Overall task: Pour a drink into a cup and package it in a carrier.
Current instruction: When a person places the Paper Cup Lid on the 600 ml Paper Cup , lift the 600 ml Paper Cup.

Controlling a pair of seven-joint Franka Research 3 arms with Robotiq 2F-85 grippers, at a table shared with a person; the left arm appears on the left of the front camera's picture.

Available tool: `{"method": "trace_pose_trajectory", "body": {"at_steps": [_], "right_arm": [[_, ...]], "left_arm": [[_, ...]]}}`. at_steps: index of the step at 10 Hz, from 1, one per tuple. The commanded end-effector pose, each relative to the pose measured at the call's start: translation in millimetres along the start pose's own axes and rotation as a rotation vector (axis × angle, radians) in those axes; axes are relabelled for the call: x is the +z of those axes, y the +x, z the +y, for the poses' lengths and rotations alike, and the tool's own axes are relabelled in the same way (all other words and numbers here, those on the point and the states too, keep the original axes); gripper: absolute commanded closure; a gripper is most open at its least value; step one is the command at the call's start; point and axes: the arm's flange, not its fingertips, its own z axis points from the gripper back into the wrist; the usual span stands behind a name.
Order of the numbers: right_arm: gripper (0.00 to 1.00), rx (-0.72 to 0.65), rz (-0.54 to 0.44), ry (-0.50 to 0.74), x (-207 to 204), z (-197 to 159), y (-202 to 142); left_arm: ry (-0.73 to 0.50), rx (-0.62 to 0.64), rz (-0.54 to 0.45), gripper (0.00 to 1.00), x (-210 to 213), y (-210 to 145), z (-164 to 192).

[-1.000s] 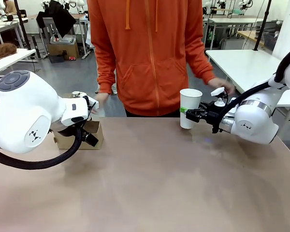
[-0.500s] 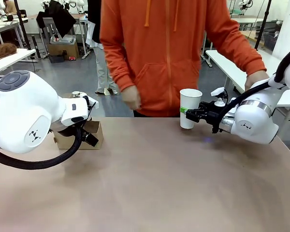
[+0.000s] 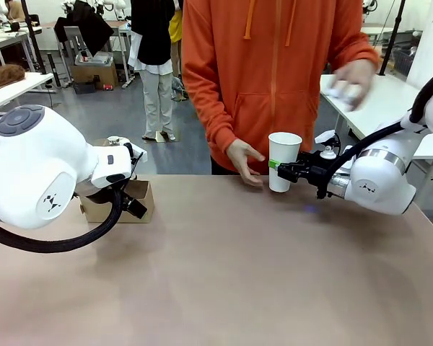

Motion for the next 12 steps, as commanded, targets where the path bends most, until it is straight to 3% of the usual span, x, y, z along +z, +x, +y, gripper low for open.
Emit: {"method": "trace_pose_trajectory", "body": {"at_steps": [1, 12], "right_arm": [[0.23, 0.007, -0.006, 0.000, -2.2, 0.8, 3.3], [0.23, 0.007, -0.006, 0.000, -2.2, 0.8, 3.3]], "left_arm": [[-0.002, 0.001, -0.001, 0.00, 0.4, -0.1, 0.2], [-0.002, 0.001, -0.001, 0.00, 0.4, -0.1, 0.2]]}}
